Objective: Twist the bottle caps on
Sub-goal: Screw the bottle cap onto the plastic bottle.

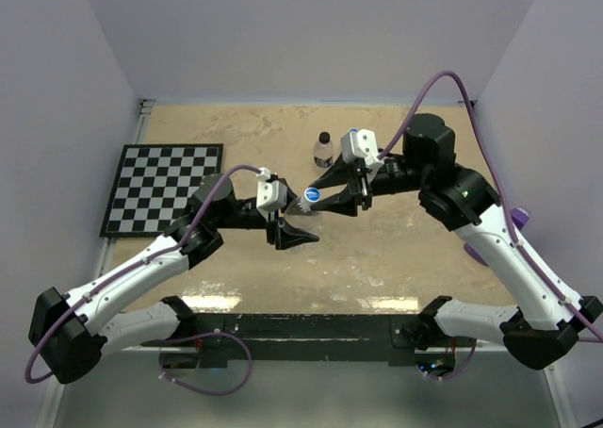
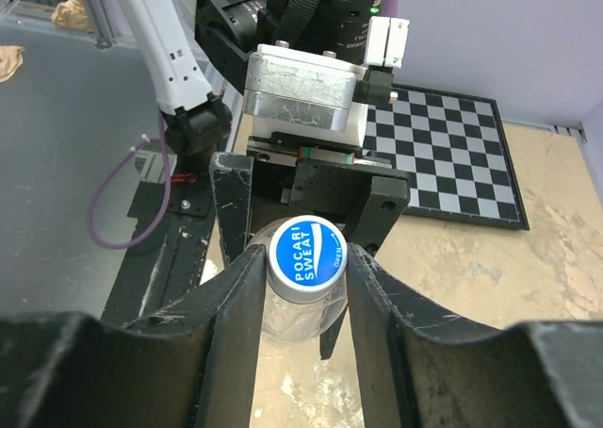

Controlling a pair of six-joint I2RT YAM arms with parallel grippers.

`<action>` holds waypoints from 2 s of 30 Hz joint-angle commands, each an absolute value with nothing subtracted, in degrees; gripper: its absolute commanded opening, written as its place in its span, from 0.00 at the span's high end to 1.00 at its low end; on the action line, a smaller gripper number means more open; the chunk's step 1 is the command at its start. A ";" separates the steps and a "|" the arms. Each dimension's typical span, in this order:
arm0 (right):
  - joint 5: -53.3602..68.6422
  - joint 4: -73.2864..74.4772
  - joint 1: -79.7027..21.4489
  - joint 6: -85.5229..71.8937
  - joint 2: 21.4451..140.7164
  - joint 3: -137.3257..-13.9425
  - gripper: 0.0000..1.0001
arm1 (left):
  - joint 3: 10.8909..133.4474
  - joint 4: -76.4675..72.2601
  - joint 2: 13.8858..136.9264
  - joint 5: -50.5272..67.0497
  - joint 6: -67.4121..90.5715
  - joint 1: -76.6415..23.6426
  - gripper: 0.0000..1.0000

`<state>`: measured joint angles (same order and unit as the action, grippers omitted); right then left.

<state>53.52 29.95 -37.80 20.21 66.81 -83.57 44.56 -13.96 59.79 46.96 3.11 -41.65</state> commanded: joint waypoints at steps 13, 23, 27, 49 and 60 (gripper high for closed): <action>47.03 33.22 -37.62 15.74 67.59 -85.70 0.73 | 51.94 -5.72 59.15 27.71 -5.71 -49.56 1.00; 34.64 34.28 -37.71 7.04 67.50 -82.88 0.73 | 52.73 -7.64 57.57 5.03 -5.36 -54.93 1.00; 31.29 32.88 -37.79 3.35 67.15 -80.69 0.75 | 52.82 -8.96 57.74 -3.93 -4.05 -56.42 1.00; 33.83 29.97 -38.15 3.16 61.70 -84.46 0.29 | 45.79 -8.35 56.34 12.80 -0.53 -48.44 1.00; 42.09 29.62 -38.23 11.33 63.81 -87.80 0.35 | 47.72 -4.40 56.86 31.89 -4.48 -46.67 1.00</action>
<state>37.15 29.80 -38.20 6.07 62.78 -85.62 45.95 -4.10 57.39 22.70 -2.74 -46.89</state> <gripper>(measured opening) 0.656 0.602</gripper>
